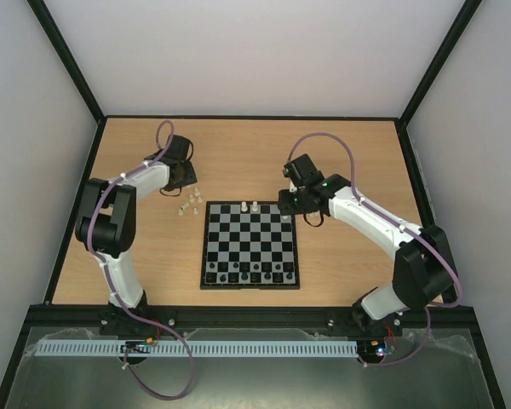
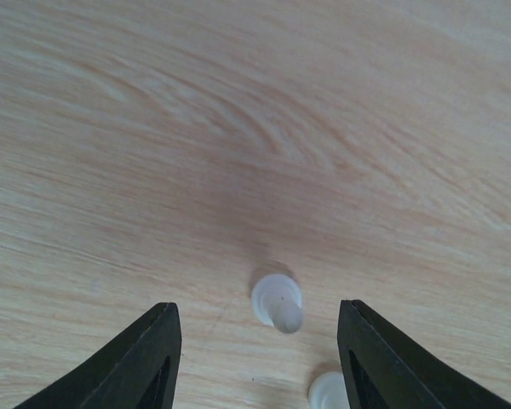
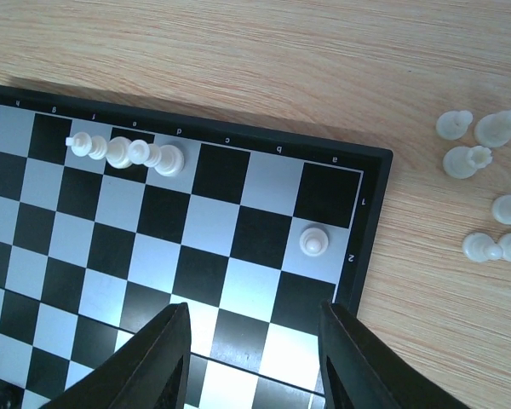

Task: Set up the chess pieces on the board
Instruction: Pick up the chess piece at the center of the board.

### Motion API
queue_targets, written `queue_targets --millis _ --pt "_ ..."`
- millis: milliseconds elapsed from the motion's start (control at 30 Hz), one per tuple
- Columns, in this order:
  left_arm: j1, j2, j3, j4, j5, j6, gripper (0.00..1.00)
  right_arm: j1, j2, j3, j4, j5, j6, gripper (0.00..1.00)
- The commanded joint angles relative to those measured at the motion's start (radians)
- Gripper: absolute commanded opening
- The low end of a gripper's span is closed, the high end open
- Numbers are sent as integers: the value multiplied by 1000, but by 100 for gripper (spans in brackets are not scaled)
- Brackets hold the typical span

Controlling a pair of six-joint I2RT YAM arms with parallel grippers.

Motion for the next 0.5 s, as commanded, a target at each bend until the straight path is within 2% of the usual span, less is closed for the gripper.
queue_targets --millis 0,100,467 --pt "-21 28 20 -56 -36 17 54 1 -28 -16 -8 -29 -13 42" --pt "-27 48 33 -62 -40 19 52 1 -32 -17 -7 -34 -13 42" --pt "-27 73 75 -84 -93 21 24 2 -31 -22 -3 -36 -14 41"
